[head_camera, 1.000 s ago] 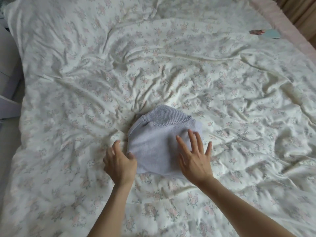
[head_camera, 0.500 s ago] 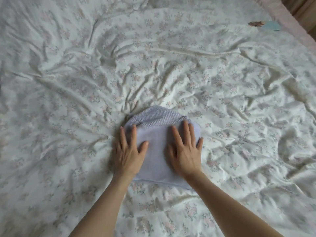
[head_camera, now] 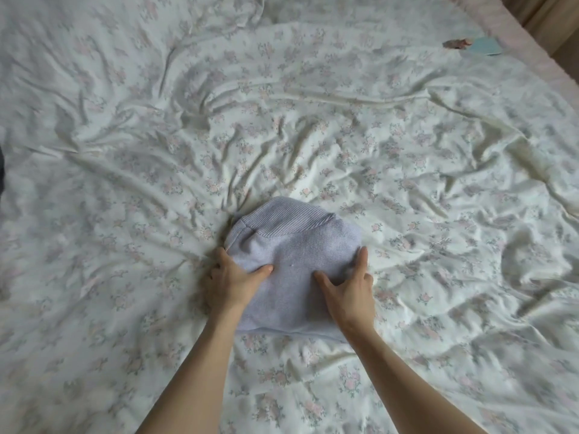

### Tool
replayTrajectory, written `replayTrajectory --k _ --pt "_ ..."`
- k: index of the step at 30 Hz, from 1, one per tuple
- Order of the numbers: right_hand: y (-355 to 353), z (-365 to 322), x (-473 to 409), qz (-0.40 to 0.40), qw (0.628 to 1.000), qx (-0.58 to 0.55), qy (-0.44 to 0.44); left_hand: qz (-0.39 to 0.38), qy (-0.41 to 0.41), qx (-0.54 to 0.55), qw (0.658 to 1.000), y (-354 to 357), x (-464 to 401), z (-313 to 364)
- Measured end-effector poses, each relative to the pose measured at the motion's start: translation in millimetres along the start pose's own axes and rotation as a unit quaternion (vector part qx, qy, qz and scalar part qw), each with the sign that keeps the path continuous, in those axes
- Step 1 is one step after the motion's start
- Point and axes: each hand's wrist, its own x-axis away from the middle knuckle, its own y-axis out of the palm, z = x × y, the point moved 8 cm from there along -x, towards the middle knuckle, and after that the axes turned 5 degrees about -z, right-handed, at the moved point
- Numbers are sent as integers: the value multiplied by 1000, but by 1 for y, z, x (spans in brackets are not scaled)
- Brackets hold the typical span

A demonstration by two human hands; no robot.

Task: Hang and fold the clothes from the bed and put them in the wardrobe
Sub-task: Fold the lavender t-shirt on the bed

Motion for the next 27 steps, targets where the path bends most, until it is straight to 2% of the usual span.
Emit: replayTrajectory --k 3,7,8,10,13,18,23,27 --pt "0 3 -1 -17 999 -37 29 -51 -26 54 997 0 -6 -3" --pt "-7 -10 5 9 1000 -28 -9 -68 -6 167 984 -17 1 5" --pt "-11 -17 10 28 999 -12 -34 -50 17 164 985 -22 10 13" --pt "-13 -31 21 59 993 22 -96 25 61 91 994 -28 34 28" --pt "-19 -60 42 92 973 67 -199 144 142 -27 979 -32 84 51" --pt "-46 -111 86 154 910 117 -367 208 218 -70 951 -55 123 65" --pt "-75 -167 145 171 857 125 -469 334 310 -75 887 -136 178 94" --pt "-96 -221 203 181 801 117 -558 446 299 -120 835 -210 235 99"
